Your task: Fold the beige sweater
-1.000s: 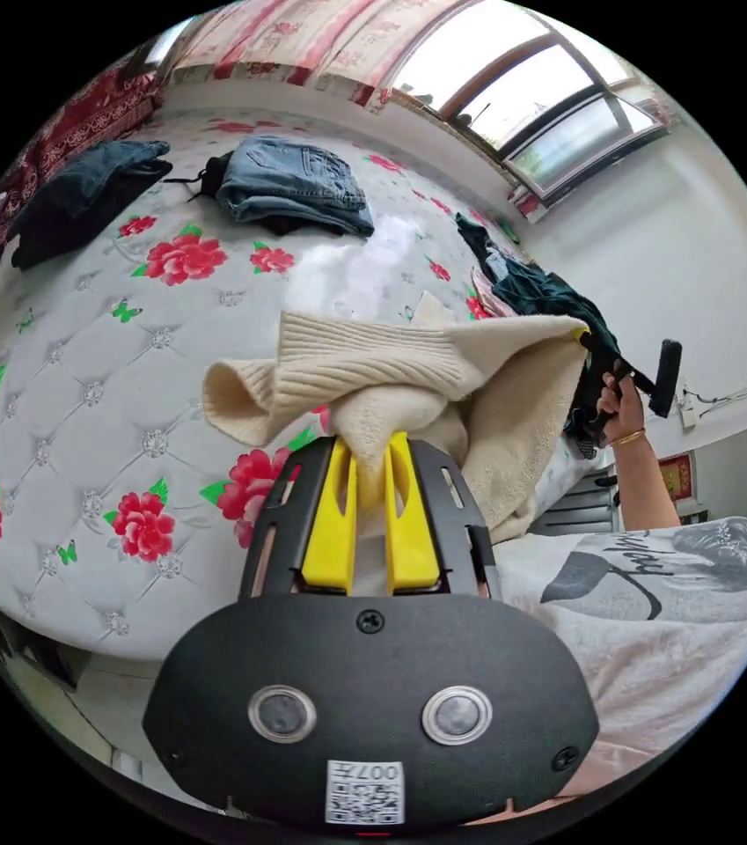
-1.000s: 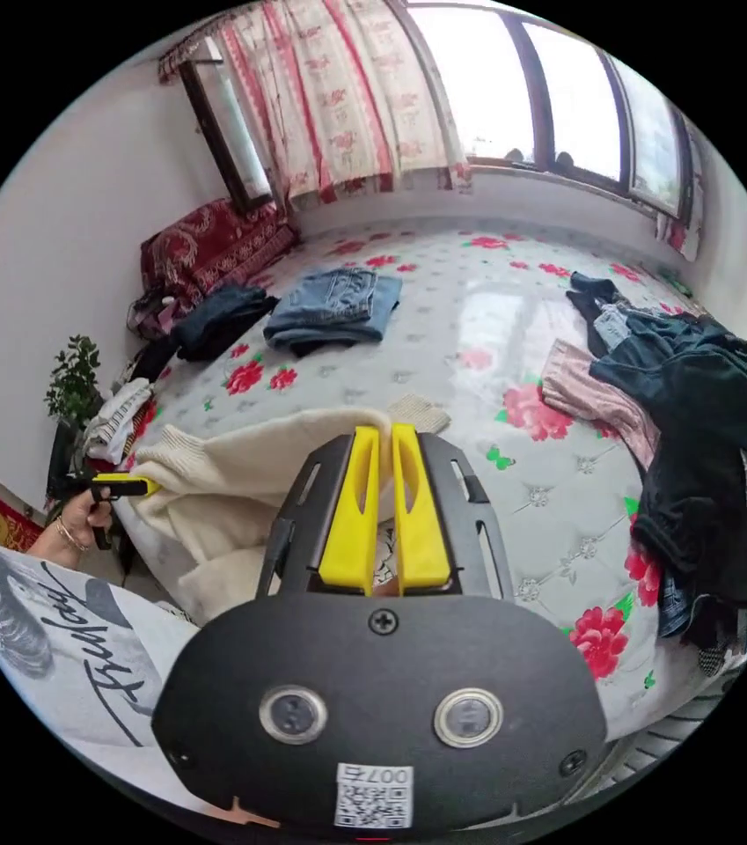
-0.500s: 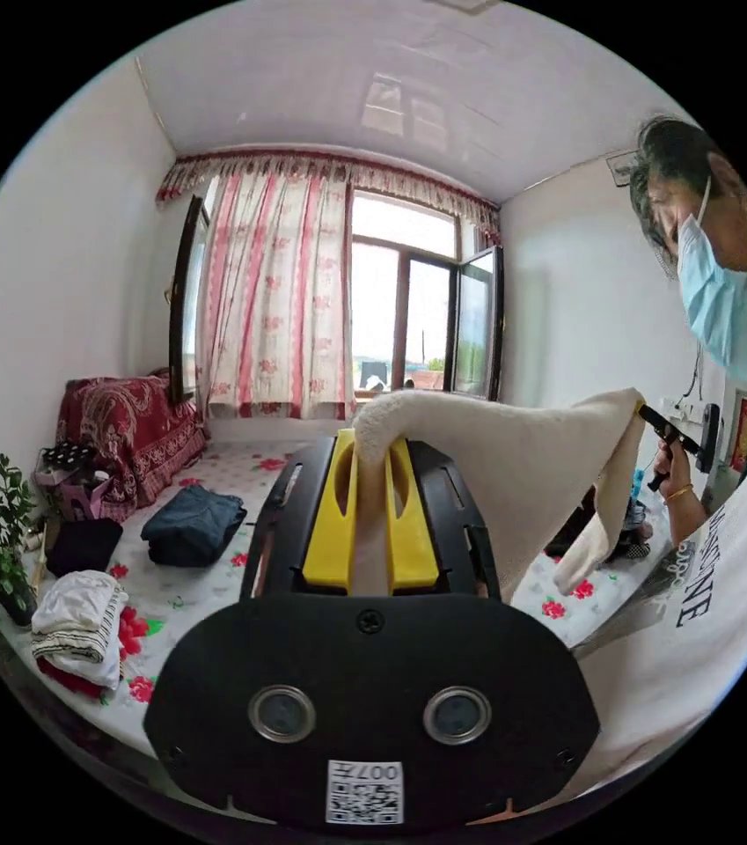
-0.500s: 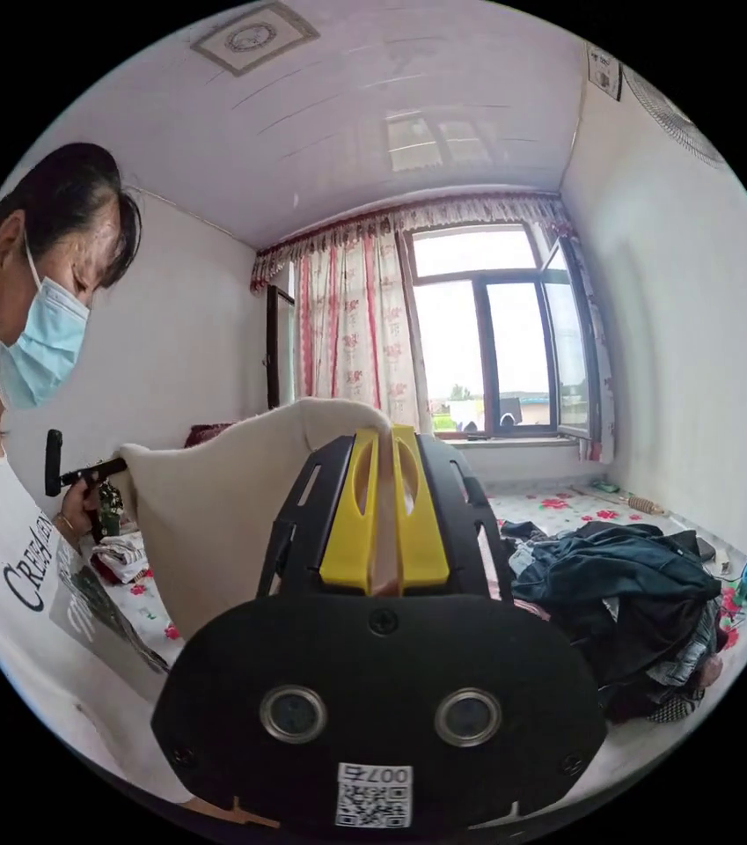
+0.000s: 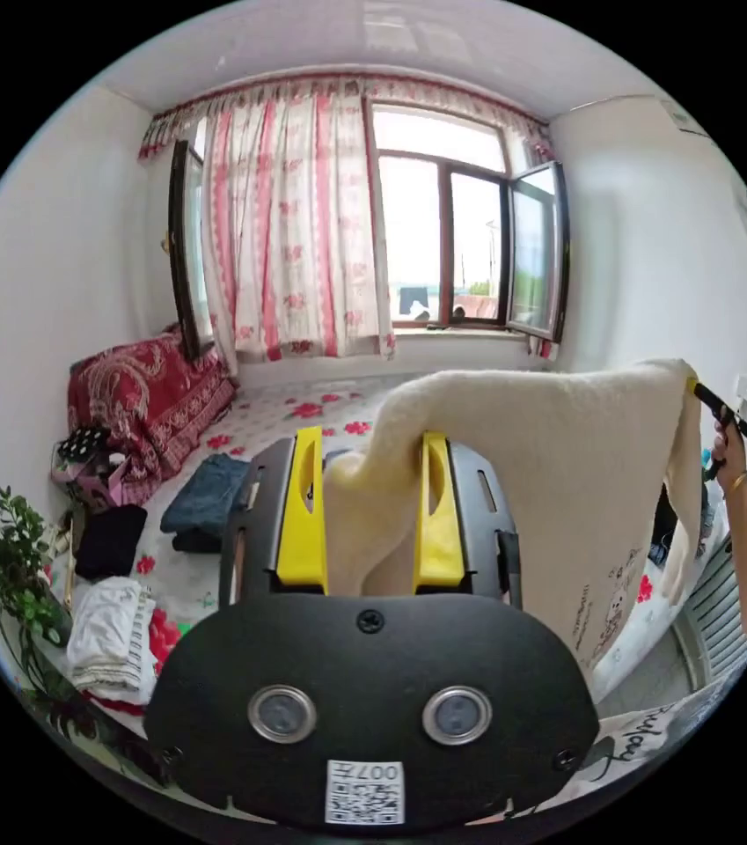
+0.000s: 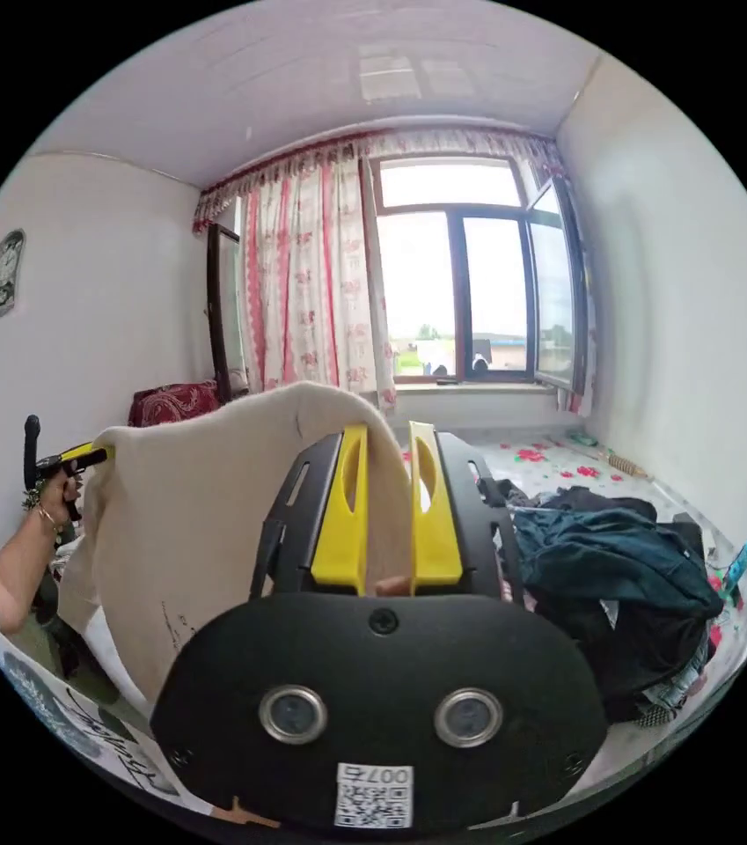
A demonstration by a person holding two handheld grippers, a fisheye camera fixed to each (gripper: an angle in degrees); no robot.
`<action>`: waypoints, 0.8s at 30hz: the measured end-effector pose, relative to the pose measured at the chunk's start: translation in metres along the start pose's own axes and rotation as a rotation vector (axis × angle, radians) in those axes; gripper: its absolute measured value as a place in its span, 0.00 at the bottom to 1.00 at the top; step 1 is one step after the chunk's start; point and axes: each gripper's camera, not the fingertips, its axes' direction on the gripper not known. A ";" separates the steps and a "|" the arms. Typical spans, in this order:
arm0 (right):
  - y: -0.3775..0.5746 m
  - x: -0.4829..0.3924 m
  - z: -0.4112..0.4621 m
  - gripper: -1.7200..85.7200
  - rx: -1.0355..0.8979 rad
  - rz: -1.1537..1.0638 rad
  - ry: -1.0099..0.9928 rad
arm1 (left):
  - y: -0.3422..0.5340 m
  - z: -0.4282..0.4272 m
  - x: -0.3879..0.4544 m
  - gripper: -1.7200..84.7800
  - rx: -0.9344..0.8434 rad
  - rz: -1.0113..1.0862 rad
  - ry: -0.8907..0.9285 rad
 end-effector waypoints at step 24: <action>0.285 0.074 0.225 0.13 -0.894 0.108 -0.075 | 0.338 0.192 0.111 0.11 -0.815 0.116 0.105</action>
